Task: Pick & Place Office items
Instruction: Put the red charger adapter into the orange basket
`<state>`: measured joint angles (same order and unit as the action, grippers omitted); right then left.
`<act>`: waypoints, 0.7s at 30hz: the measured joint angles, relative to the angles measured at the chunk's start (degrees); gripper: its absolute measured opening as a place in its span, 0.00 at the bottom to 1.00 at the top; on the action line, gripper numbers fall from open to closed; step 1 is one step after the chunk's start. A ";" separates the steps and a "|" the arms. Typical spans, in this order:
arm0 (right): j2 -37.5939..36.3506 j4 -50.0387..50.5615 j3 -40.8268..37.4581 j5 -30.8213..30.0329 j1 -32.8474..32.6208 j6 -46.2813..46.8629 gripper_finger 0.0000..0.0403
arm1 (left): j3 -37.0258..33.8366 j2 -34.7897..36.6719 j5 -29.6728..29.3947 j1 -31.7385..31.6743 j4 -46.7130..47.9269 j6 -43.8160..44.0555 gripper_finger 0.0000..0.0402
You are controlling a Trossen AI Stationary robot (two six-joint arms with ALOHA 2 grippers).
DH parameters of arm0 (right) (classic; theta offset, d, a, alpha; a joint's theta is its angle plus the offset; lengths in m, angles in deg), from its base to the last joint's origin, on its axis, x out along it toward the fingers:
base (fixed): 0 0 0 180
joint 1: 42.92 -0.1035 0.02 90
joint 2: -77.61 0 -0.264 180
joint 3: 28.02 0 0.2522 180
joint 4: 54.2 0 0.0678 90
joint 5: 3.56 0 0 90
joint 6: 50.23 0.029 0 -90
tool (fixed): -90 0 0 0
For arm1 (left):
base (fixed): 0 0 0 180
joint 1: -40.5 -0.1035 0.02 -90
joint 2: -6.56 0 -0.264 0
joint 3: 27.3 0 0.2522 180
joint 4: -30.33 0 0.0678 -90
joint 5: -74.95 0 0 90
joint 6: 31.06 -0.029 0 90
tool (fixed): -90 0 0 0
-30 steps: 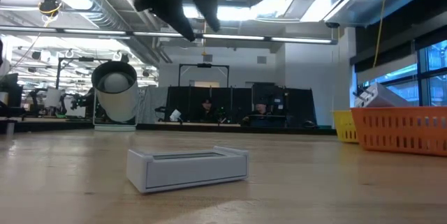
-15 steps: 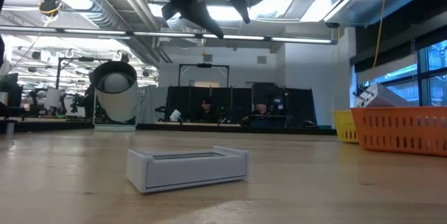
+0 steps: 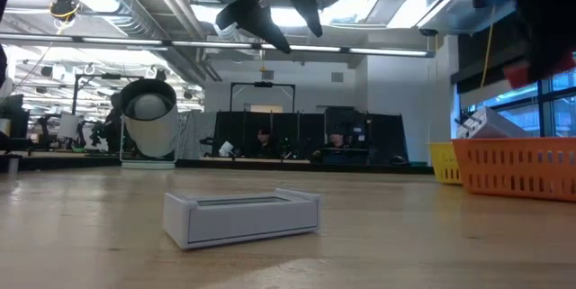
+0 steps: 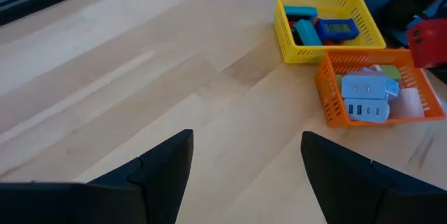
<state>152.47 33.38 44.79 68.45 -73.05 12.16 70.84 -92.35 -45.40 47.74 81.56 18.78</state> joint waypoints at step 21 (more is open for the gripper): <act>-1.28 -13.40 -14.21 8.05 -0.30 6.63 0.65 | 0.00 0.00 5.05 0.92 0.02 0.37 0.65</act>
<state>151.19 19.98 30.58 76.50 -73.35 18.78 70.84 -92.35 -40.35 48.66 81.58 19.15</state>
